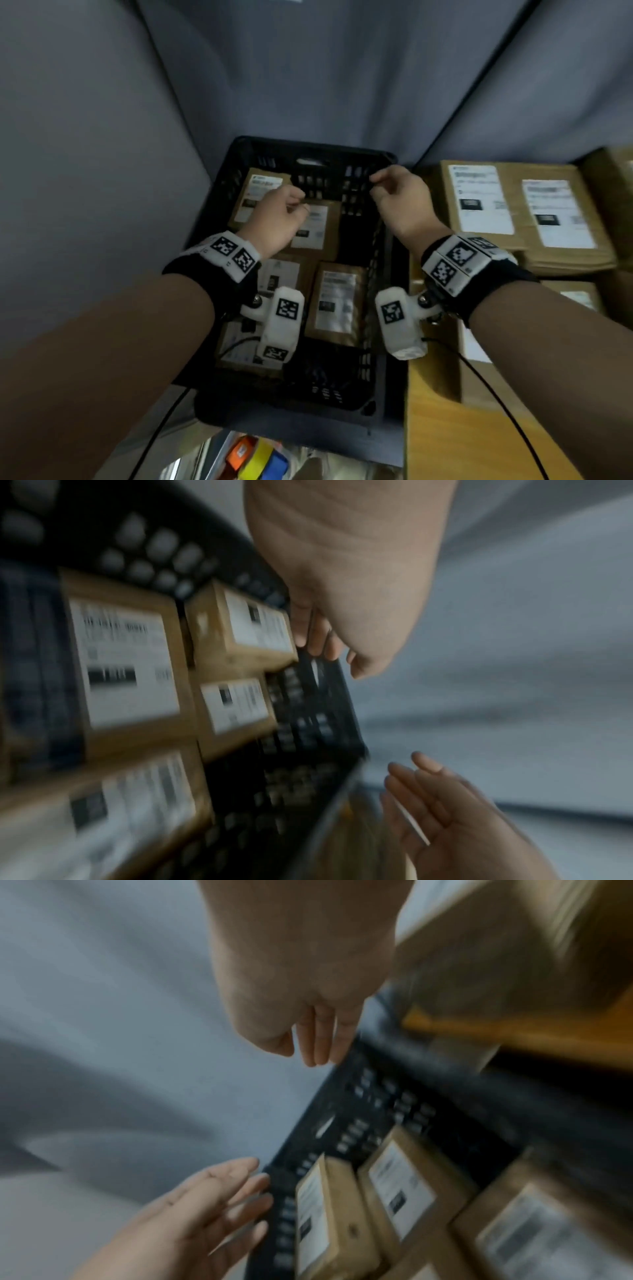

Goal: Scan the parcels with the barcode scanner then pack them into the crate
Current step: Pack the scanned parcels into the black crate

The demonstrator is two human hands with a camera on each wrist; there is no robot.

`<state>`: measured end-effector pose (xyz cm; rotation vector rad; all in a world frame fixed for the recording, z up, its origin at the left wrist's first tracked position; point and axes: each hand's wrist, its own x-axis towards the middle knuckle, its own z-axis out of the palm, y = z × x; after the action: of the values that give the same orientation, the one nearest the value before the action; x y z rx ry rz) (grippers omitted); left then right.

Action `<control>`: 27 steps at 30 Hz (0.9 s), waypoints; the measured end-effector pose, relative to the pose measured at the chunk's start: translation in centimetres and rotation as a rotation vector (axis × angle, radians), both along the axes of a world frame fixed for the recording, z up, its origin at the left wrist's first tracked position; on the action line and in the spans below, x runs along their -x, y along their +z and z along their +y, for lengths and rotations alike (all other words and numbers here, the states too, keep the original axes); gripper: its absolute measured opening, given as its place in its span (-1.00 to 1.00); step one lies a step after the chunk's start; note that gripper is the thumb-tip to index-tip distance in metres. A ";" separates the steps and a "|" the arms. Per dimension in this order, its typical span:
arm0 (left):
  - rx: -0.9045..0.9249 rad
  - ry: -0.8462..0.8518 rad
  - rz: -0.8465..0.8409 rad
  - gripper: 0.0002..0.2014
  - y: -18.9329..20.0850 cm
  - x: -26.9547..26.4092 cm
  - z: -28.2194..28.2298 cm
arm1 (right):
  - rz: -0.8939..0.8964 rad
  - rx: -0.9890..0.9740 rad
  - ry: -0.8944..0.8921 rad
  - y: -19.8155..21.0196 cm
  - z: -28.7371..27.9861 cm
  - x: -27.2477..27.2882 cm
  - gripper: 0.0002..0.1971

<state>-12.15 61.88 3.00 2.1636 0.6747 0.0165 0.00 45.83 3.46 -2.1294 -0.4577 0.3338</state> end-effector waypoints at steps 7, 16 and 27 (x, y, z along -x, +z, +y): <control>0.117 -0.087 0.029 -0.62 1.8 -2.9 -9.2 | -0.188 0.526 -0.164 2.2 -10.5 -2.7 -0.55; 0.207 -0.129 0.235 -0.53 1.1 -7.3 -15.6 | 0.021 0.862 -0.135 0.0 -14.2 -5.4 0.09; 0.711 0.127 0.106 -0.50 -0.9 -7.5 -17.1 | 0.454 -0.221 -0.223 -1.6 -14.8 -4.9 -0.48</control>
<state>-4.70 44.82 2.05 1.4442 0.7403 -0.2381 4.88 31.03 1.88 -1.7965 0.0078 0.5903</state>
